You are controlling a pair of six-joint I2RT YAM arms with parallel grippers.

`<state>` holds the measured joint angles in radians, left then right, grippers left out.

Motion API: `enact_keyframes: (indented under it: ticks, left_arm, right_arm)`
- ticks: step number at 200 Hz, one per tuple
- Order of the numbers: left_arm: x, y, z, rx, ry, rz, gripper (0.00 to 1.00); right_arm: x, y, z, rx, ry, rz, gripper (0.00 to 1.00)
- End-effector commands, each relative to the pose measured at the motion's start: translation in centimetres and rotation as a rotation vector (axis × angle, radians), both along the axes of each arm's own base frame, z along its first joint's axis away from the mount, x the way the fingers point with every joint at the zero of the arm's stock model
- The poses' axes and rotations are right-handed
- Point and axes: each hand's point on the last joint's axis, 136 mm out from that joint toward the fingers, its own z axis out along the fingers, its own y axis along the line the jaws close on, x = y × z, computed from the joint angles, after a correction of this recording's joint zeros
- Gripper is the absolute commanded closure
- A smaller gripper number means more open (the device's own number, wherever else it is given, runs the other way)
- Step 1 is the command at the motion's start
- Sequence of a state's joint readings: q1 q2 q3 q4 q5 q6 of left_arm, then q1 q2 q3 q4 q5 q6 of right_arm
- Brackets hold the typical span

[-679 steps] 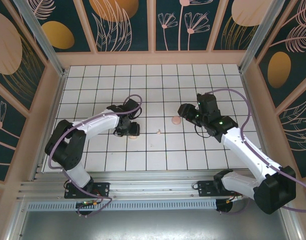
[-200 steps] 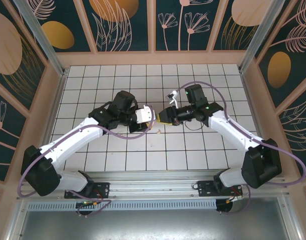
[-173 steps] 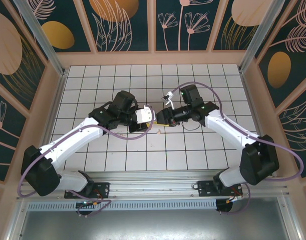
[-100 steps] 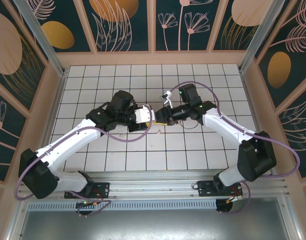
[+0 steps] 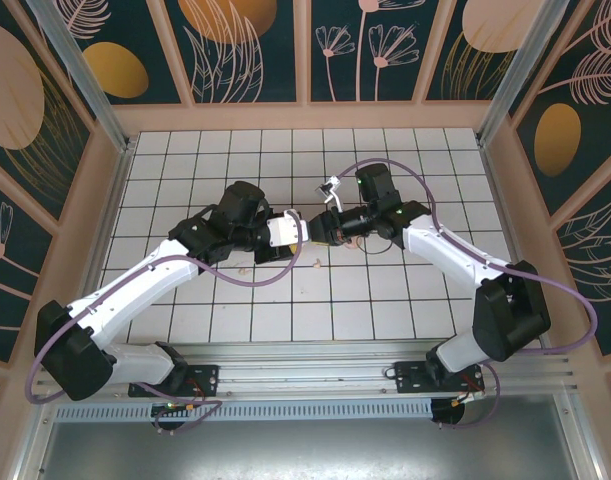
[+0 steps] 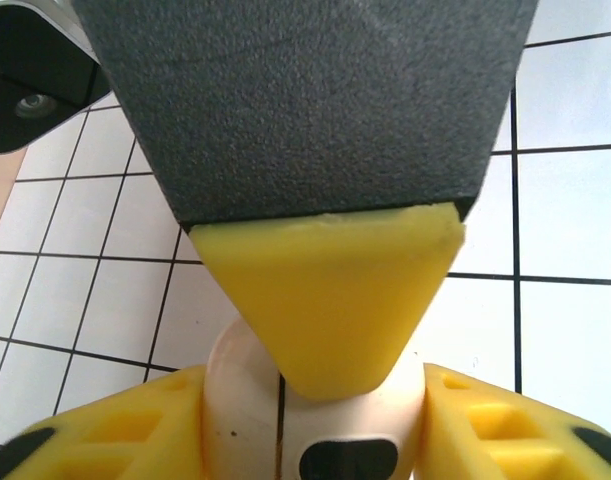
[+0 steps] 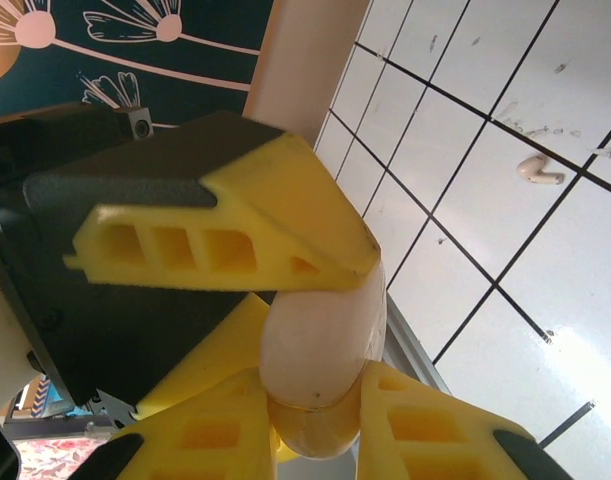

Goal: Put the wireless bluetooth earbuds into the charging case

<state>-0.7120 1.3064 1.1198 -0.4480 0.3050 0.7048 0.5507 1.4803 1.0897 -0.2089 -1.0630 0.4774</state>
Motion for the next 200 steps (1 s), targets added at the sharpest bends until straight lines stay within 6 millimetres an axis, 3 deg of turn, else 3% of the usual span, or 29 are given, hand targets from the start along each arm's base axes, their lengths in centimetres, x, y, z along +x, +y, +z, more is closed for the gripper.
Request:
enact_keyframes:
  ticks: [1,14,27,94,132,165,200]
  left_arm:
    - [0.4,-1.1,3.0,-0.085,-0.067,-0.004,0.46]
    - [0.7,-1.2,3.5,-0.115,-0.060,0.022,0.39]
    - [0.9,-1.3,3.9,-0.149,-0.054,0.049,0.35]
    - [1.6,-1.5,5.3,-0.431,0.074,0.126,0.34]
    - [0.1,-2.0,6.5,-0.602,0.181,0.015,0.38]
    - [-1.5,-2.6,7.2,-0.641,0.226,-0.098,0.42]
    - [-3.1,-2.6,8.5,-0.654,0.211,-0.191,0.43]
  right_arm:
    - [0.0,0.0,1.8,0.040,-0.080,-0.002,0.82]
    - [0.0,-0.3,1.9,0.030,-0.118,-0.024,0.82]
    - [1.4,-2.1,2.1,0.027,-0.163,-0.097,0.82]
    - [1.8,-7.4,4.6,0.091,-0.544,-0.238,0.82]
    - [0.1,-8.0,6.5,0.131,-0.829,-0.155,0.80]
    - [-2.1,-8.0,8.0,0.194,-1.065,-0.028,0.79]
    - [-3.8,-7.7,8.3,0.265,-1.157,0.099,0.79]
